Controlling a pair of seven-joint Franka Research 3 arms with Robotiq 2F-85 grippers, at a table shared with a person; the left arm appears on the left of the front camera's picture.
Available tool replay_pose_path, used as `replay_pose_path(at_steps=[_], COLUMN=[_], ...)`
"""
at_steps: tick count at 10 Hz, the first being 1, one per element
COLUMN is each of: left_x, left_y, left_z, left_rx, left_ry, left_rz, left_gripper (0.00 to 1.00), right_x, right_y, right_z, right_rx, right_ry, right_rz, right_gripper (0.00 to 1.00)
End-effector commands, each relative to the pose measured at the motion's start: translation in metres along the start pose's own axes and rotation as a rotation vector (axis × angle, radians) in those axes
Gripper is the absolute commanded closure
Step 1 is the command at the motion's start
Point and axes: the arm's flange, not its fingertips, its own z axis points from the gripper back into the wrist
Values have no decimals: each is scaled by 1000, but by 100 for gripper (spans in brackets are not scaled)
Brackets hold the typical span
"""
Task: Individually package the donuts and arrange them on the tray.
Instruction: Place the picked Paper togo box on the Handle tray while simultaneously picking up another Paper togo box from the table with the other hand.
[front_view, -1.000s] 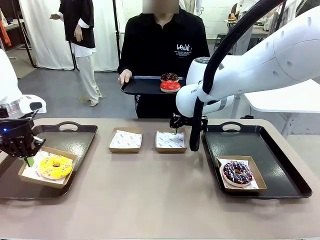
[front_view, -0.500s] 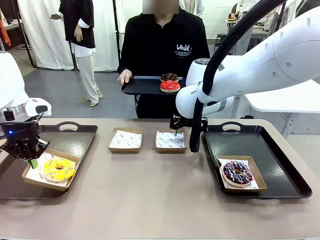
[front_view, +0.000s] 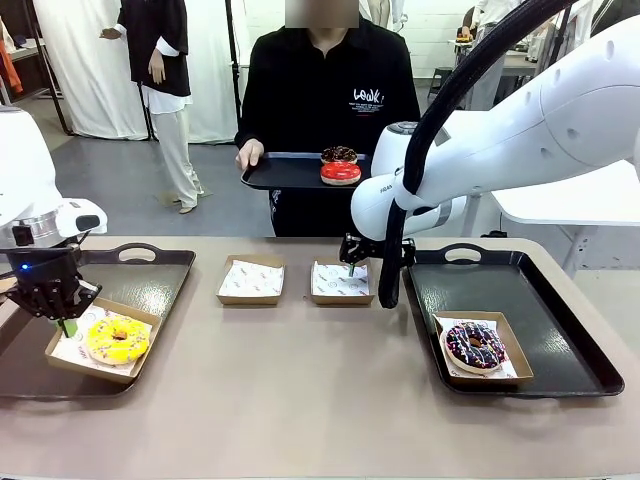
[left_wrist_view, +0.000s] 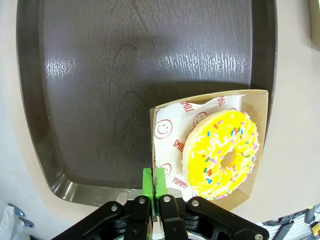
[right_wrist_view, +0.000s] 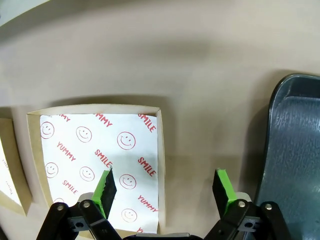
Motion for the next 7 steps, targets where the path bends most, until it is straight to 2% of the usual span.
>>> replay_pose_path(at_steps=[1,4,5,6,7], left_x=[2,1,0,0,0], left_y=[-1,0,0,0,0], left_z=[-11,-13,-13,-13,-13], left_rx=[36,25,18,12,6], left_ry=[-17,-14,-8,-6,0], left_rz=[8,-11,-23,-35,-36], left_gripper=[99,99,40,40,0], right_x=[0,-1,-1,-1,-1], right_y=[3,4,4,4,5], right_z=[-3,-4,-4,-4,-3], right_rx=[-4,11,14,16,17], right_ry=[-28,-29,-35,-34,-34], right_rz=[-14,6,11,11,9], right_gripper=[0,0,59,60,100])
